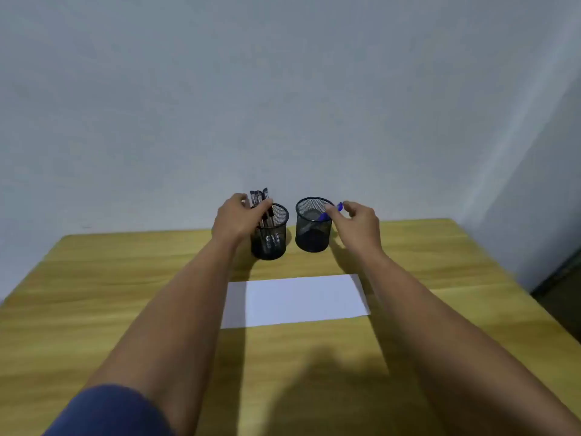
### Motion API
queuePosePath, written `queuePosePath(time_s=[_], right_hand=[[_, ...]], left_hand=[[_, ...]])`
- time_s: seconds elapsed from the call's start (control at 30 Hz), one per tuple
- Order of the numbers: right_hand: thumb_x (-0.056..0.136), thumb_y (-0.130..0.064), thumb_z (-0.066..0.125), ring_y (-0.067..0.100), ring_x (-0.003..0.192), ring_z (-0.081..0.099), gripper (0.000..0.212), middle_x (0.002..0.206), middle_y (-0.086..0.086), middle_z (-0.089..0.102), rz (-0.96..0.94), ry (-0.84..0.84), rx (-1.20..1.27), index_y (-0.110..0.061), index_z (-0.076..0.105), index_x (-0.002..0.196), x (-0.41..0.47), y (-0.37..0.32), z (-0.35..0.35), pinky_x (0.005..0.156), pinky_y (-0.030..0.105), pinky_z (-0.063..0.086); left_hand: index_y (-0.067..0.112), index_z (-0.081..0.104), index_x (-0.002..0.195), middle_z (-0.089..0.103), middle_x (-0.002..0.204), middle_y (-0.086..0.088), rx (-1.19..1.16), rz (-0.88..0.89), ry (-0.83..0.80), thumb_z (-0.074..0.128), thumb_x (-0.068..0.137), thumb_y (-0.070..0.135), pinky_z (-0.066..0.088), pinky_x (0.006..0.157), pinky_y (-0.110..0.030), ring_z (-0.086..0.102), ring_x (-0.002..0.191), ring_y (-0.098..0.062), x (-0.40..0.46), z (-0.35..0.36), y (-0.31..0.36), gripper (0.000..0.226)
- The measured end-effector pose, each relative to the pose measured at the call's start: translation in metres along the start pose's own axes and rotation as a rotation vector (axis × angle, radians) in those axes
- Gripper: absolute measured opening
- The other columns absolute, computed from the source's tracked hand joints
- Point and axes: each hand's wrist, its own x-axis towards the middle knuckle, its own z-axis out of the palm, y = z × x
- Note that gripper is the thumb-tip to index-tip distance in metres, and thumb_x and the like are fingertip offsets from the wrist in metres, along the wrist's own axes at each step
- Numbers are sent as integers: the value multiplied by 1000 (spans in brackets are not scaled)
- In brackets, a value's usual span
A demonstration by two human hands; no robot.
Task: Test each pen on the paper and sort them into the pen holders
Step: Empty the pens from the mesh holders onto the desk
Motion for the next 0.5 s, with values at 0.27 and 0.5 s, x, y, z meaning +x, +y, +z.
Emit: queuePosePath(time_s=[0.27,0.5], right_hand=[[104,-42,63,33,73,61,44,78,19,72,-121,88,40,-4,72,83,26,4,22,70,41,49],[105,-37,67,14,89,68,30,93,4,79,-84,34,170,-11,79,98,21,9,23,81,29,51]], left_hand=[[4,73,97,78,95,-7,-277,-13,-133,77,59,79,58,88,-48,74,95,-28,42,6,-10,85],[3,75,92,76,83,-6,-320,45,-185,79,75,58,55,76,-37,68,75,-17,45,8,-5,58]])
